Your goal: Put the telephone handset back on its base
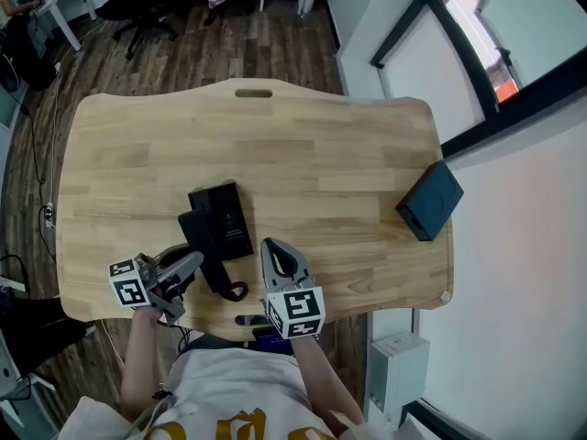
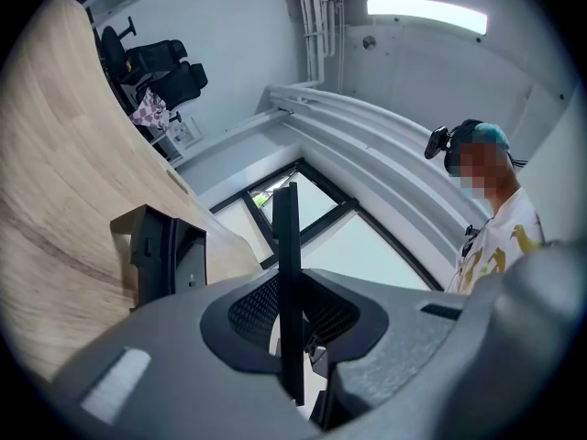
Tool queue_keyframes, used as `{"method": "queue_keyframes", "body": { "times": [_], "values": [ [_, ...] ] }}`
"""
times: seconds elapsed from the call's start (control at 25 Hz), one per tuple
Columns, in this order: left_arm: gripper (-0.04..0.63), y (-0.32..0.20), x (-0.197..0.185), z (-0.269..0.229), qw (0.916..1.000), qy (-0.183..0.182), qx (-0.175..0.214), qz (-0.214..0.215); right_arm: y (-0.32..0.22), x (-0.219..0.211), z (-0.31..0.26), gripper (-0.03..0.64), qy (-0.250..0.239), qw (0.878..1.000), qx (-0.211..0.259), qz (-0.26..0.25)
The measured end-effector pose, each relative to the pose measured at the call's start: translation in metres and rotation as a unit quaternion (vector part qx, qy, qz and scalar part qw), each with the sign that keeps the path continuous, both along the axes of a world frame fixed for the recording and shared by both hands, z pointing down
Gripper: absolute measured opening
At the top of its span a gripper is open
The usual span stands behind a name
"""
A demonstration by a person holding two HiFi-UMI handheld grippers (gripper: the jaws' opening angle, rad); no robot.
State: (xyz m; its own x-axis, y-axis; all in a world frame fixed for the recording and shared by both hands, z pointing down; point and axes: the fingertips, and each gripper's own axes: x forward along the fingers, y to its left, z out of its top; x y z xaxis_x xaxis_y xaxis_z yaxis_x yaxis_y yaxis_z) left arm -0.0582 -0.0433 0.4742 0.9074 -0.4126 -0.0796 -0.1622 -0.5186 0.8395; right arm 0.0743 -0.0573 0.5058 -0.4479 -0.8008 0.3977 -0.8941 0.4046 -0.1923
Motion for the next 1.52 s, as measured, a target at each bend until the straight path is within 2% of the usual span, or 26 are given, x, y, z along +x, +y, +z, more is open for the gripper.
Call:
{"method": "queue_keyframes", "body": {
  "times": [0.4, 0.64, 0.96, 1.36, 1.52],
  "values": [
    [0.071, -0.012, -0.004, 0.02, 0.9998, 0.004, -0.02, 0.0, -0.01, -0.006, 0.021, 0.006, 0.011, 1.0, -0.024, -0.014],
    [0.071, -0.021, -0.008, 0.034, 0.9995, -0.01, -0.031, 0.003, -0.019, -0.007, 0.029, 0.006, 0.011, 0.999, -0.031, -0.014],
    [0.071, -0.032, -0.01, 0.05, 0.9988, -0.011, -0.047, 0.006, -0.032, -0.005, 0.041, 0.006, 0.016, 0.999, -0.043, -0.013],
    [0.071, -0.043, -0.012, 0.065, 0.999, -0.004, -0.042, 0.013, -0.042, -0.011, 0.052, 0.006, 0.016, 0.998, -0.06, -0.01],
    [0.071, -0.046, -0.015, 0.076, 0.9986, -0.006, -0.052, 0.009, -0.042, -0.009, 0.056, 0.006, 0.016, 0.998, -0.064, -0.007]
  ]
}}
